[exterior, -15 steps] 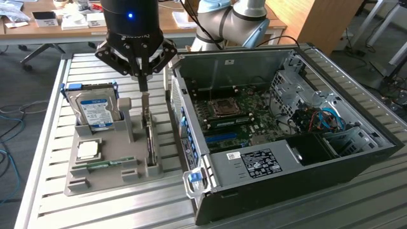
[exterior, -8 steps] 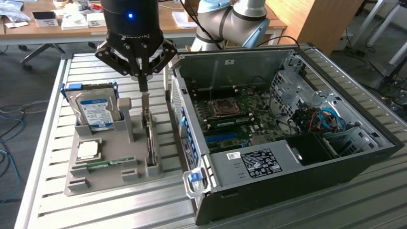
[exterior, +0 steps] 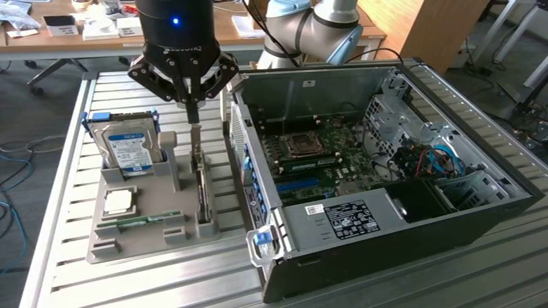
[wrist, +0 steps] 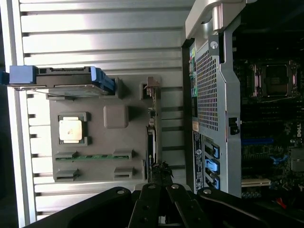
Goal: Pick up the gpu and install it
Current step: 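Pick up the gpu and move the gpu toward the slot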
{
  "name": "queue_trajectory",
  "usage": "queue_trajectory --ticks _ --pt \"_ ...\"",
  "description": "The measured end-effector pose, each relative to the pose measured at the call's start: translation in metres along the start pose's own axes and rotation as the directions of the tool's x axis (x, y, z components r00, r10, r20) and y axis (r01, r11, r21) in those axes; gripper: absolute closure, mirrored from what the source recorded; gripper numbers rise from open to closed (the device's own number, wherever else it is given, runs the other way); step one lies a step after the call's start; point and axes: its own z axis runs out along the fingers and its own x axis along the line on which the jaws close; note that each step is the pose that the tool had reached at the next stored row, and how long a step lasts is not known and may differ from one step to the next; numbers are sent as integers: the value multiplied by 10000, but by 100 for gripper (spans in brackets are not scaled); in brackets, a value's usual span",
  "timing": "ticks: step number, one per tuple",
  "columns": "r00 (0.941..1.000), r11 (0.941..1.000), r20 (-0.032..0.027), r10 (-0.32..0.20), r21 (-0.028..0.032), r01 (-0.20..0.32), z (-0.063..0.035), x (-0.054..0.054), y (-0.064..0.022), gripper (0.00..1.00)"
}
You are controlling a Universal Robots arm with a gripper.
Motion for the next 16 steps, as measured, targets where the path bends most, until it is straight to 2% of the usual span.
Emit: queue_trajectory --ticks 1,3,5,7,8,9,16 --pt "10000 10000 0 0 0 0 0 0 0 89" --pt "10000 10000 0 0 0 0 0 0 0 77" --pt "10000 10000 0 0 0 0 0 0 0 77" --pt "10000 10000 0 0 0 0 0 0 0 65" --pt "10000 10000 0 0 0 0 0 0 0 65" --pt "10000 10000 0 0 0 0 0 0 0 59" --pt "10000 10000 0 0 0 0 0 0 0 59"
